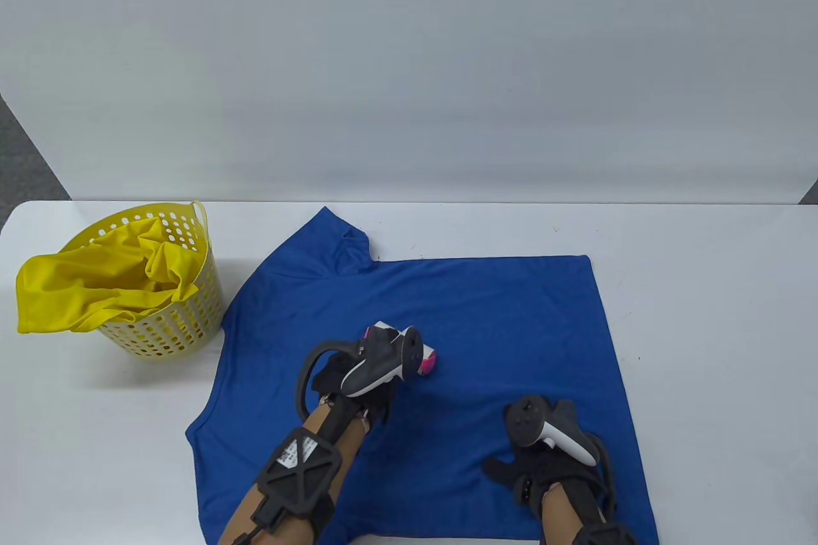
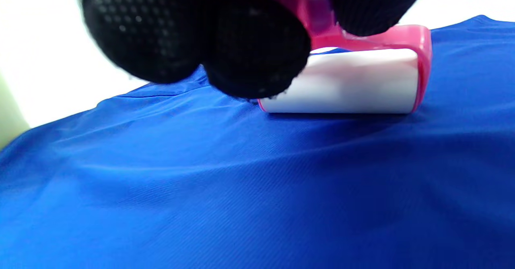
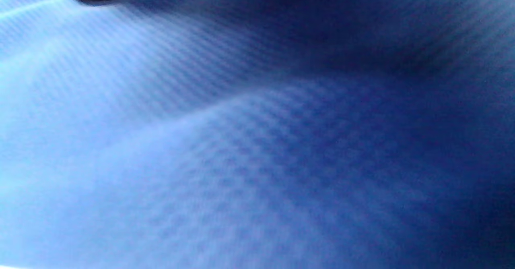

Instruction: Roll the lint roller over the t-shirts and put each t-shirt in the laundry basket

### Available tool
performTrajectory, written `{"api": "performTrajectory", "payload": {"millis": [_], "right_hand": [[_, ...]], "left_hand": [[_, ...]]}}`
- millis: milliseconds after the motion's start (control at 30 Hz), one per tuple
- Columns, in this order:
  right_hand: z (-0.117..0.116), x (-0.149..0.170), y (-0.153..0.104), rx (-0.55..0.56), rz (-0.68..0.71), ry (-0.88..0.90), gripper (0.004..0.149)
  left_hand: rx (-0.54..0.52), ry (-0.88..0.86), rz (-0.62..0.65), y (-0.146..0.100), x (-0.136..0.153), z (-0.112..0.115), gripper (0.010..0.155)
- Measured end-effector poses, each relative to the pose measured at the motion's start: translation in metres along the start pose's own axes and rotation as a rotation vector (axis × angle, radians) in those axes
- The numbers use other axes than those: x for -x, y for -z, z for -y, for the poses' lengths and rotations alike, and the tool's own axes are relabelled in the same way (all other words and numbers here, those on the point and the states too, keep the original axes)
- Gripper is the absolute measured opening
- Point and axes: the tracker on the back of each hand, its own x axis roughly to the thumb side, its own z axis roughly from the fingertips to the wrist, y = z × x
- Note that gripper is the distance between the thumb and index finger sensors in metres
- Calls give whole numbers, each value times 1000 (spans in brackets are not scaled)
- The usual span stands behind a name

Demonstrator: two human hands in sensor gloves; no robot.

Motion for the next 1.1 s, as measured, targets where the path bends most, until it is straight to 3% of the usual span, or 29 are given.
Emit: {"api": "performTrajectory", "payload": {"millis": [133, 267, 433, 567, 733, 800, 933, 1100], "right_hand": [[0, 0, 0, -1, 2, 1, 85], [0, 0, 0, 0, 4, 2, 85], [0, 0, 0, 1, 3, 0, 85], [0, 0, 0, 3, 0, 0, 85], [0, 0, 0, 3, -3, -2, 85], [-1, 0, 0, 2, -1, 1, 85], [-2, 1, 1, -1, 3, 7, 84], [-5, 0, 1, -30, -9, -10, 85]], "left_hand": [[10, -69, -33, 13, -5, 1, 59], [-32, -1, 13, 4, -1, 6, 59], [-76, 101, 122, -44, 25, 19, 59], [-62, 83, 194, -97, 65, 36, 59], [-47, 63, 200, -147, 98, 52, 59], [-46, 54, 195, -155, 103, 55, 59], [-42, 34, 181, -143, 96, 49, 59], [-45, 43, 139, -93, 57, 32, 59]]}}
